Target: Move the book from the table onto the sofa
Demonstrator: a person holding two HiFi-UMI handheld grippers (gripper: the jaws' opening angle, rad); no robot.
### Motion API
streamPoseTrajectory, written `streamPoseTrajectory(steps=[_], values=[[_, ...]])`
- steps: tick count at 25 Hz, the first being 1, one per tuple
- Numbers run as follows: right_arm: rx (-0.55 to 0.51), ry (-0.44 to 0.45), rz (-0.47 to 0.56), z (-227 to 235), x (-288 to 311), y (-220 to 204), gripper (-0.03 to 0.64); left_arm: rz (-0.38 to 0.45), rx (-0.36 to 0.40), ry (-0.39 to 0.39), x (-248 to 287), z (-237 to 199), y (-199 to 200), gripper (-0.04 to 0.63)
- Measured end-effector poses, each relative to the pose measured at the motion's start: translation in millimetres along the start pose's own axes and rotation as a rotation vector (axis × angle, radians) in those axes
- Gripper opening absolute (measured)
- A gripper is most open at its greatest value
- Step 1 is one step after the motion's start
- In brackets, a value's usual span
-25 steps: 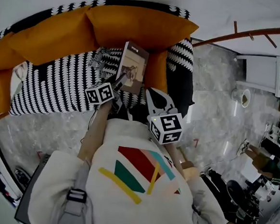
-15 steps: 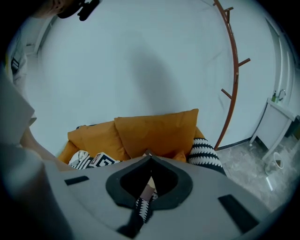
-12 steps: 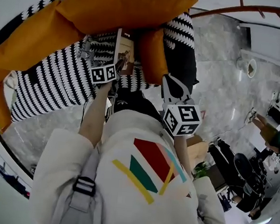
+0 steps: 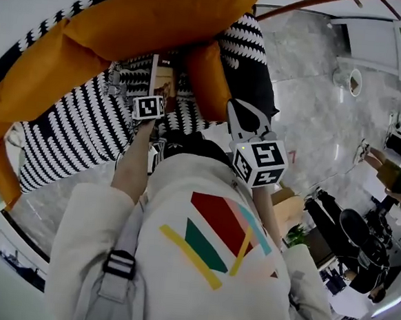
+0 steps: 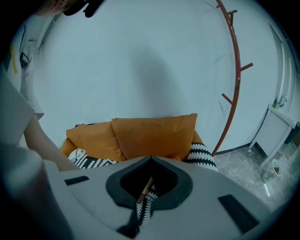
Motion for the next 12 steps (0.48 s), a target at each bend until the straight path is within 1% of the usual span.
streamPoseTrajectory(steps=[2, 3, 5, 8, 12], values=[[-0.016, 0.014, -0.006, 2.8, 1.8, 2.5, 0.011, -0.02, 0.016, 0.112, 2.9, -6.6, -6.1, 0.225], [-0.024, 0.023, -0.009, 3.3, 3.2, 3.4, 0.011, -0.007, 0.033, 0.155, 2.0, -9.0, -4.8, 0.23], [-0.041, 0.045, -0.012, 1.6, 7.6, 5.7, 0.011, 0.041, 0.062, 0.214, -3.6, -13.5, 3.1, 0.235], [-0.063, 0.079, -0.016, -7.0, 13.6, 7.6, 0.011, 0.133, 0.073, 0.244, -17.4, -15.1, 17.3, 0.243], [-0.101, 0.136, -0.003, -24.6, 22.0, 15.3, 0.011, 0.272, 0.09, 0.233, -41.9, -2.4, 45.0, 0.247]])
Point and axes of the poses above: the fingertips, and each gripper's own axes: x forward along the fingers, z to its right, y out of its top, the point moved 3 cm from there along -x, backward along the fingers, and after that the axes turned 7 degrees about -y, right-handed, at the moved point
